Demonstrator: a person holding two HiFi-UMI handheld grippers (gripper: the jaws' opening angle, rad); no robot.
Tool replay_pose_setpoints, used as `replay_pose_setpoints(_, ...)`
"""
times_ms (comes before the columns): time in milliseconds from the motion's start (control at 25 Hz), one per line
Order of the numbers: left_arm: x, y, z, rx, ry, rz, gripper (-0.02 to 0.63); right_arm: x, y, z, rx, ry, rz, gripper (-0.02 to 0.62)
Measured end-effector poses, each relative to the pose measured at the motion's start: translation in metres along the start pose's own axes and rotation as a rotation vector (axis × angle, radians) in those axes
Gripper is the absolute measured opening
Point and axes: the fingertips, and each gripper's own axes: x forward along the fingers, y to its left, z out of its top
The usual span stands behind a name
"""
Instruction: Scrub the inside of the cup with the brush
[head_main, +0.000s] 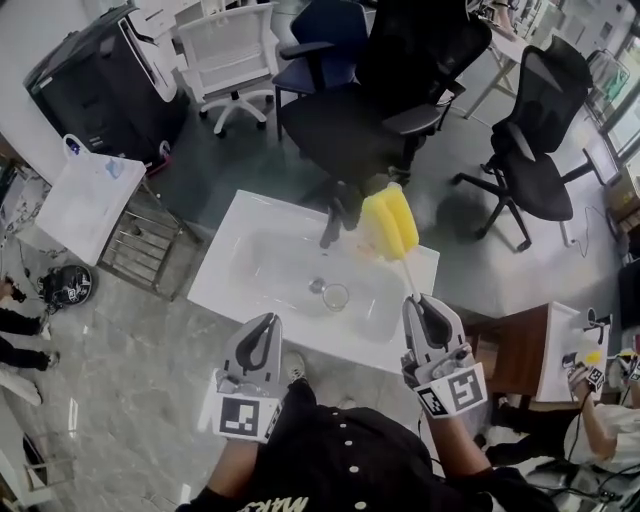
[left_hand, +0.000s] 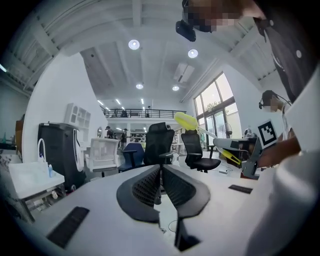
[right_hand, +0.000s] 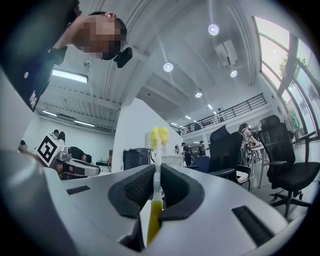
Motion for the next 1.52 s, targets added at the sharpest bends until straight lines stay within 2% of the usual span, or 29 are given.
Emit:
replay_pose_setpoints(160,0.021,0.035,0.010,0.012,-0.017,-0.038,0.038,0.037,0.005,0.004,-0.026,-0.009,-0.012,0.044)
replay_pose_setpoints(280,0.039,0.057,0.012,0.015,0.001,-0.076,0.038,0.061,0.004,0.004,-0.036,-0.008,-0.031,0.044)
replay_pose_setpoints(480,0.065,0.080,-0.010,0.020,0.058,-0.172,0.038,0.080,0.008,-0.011,-0.065,0.028,-0.061,0.044)
replay_pose_setpoints(560,0.073,0.076,-0.026,0.053,0.087,-0.260,0.038,0.078,0.011,-0.021,-0.093,0.069,-0.067,0.044)
replay_pose_setpoints(680,0.089,0.058,-0.057,0.174,0.140,-0.432,0.038,0.068,0.003,-0.036,-0.140,0.156,-0.064,0.044)
replay_pose_setpoints(840,0.108,0.037,-0.115,0.297,0.277,-0.602,0.038,0.055,-0.015,-0.059,-0.246,0.302,-0.015,0.044)
replay_pose_setpoints(960,0.127,0.025,-0.159,0.464,0.349,-0.688,0.038,0.040,-0.028,-0.085,-0.327,0.453,0.059,0.044)
replay_pose_setpoints(1040,0.139,0.021,-0.190,0.534,0.394,-0.734,0.038,0.031,-0.036,-0.108,-0.396,0.579,0.138,0.044)
replay_pose_setpoints(1160,0.150,0.012,-0.229,0.536,0.463,-0.796,0.042,0.024,-0.039,-0.143,-0.505,0.721,0.284,0.044)
replay_pose_setpoints(1240,0.156,0.005,-0.257,0.540,0.510,-0.840,0.078,0.020,-0.043,-0.171,-0.583,0.810,0.382,0.044)
replay_pose_setpoints(1320,0.161,0.000,-0.290,0.596,0.567,-0.887,0.138,0.016,-0.048,-0.202,-0.657,0.900,0.469,0.044)
replay_pose_setpoints(1400,0.163,-0.003,-0.320,0.645,0.617,-0.924,0.138,0.014,-0.051,-0.230,-0.708,0.976,0.552,0.044)
replay_pose_setpoints(1520,0.161,-0.011,-0.352,0.592,0.698,-0.961,0.171,0.012,-0.050,-0.263,-0.739,1.074,0.669,0.044)
